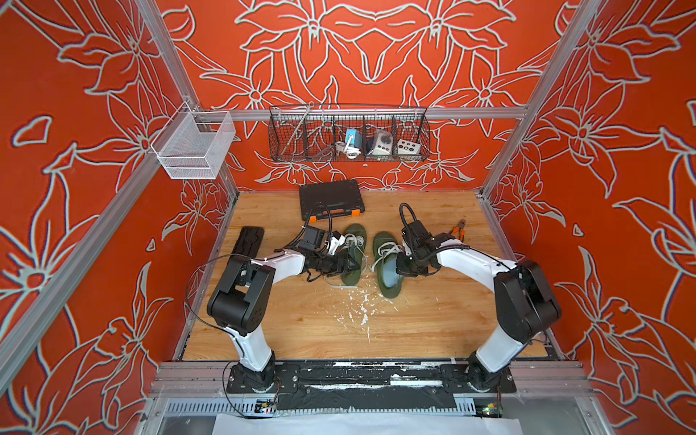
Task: Insert the insole into the shoe
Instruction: Adjust the shoe at the center of the board.
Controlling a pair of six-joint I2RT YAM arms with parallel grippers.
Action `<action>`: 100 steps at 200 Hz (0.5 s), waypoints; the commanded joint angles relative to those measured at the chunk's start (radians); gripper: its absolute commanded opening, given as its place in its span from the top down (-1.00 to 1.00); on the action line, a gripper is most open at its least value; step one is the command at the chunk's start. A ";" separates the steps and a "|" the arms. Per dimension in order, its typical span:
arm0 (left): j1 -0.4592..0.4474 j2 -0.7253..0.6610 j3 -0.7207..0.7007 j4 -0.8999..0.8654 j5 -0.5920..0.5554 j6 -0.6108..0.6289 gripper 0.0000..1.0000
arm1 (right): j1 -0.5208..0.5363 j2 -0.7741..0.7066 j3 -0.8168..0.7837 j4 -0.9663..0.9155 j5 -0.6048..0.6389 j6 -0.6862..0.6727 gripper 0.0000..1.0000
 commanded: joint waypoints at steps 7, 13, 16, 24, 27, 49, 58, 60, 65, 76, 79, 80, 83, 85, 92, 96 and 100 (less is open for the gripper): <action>0.001 -0.004 -0.003 -0.009 -0.006 -0.019 -0.51 | 0.003 0.066 0.092 0.081 -0.037 0.033 1.00; 0.001 -0.003 -0.003 -0.009 -0.005 -0.020 -0.51 | 0.007 0.083 0.119 0.057 -0.027 0.018 1.00; 0.001 -0.005 -0.003 -0.008 -0.005 -0.021 -0.51 | 0.008 0.091 0.128 0.049 -0.026 0.014 1.00; 0.001 -0.006 -0.005 -0.001 -0.001 -0.026 -0.51 | 0.011 0.108 0.143 0.042 -0.040 0.009 1.00; 0.001 -0.004 -0.004 0.003 0.002 -0.030 -0.51 | 0.012 0.113 0.146 0.045 -0.048 0.007 1.00; -0.001 0.003 0.002 0.014 0.009 -0.041 -0.51 | 0.021 0.143 0.175 0.014 -0.062 -0.036 1.00; -0.002 0.007 0.007 0.015 0.009 -0.042 -0.51 | 0.026 0.153 0.184 -0.007 -0.054 -0.052 1.00; -0.003 0.006 0.007 0.016 0.009 -0.044 -0.51 | 0.028 0.154 0.184 -0.009 -0.054 -0.055 1.00; -0.003 0.007 0.009 0.020 0.009 -0.047 -0.51 | 0.029 0.157 0.184 -0.011 -0.057 -0.059 1.00; -0.004 0.011 0.016 0.023 0.010 -0.051 -0.51 | 0.030 0.156 0.174 -0.008 -0.067 -0.050 1.00; -0.005 0.012 0.019 0.023 0.012 -0.051 -0.51 | 0.031 0.155 0.170 0.000 -0.076 -0.044 1.00; -0.005 0.012 0.019 0.024 0.012 -0.052 -0.51 | 0.031 0.153 0.168 0.003 -0.079 -0.042 1.00; -0.006 0.014 0.021 0.026 0.014 -0.055 -0.51 | 0.031 0.151 0.162 0.014 -0.087 -0.038 1.00; -0.007 0.016 0.022 0.028 0.017 -0.056 -0.51 | 0.030 0.151 0.157 0.021 -0.093 -0.032 1.00; -0.011 0.020 0.024 0.040 0.030 -0.064 -0.51 | 0.031 0.146 0.141 0.052 -0.117 -0.022 1.00; -0.012 0.022 0.024 0.046 0.037 -0.068 -0.51 | 0.032 0.144 0.135 0.065 -0.123 -0.019 1.00; -0.016 0.023 0.024 0.051 0.041 -0.073 -0.51 | 0.034 0.140 0.131 0.072 -0.120 -0.019 1.00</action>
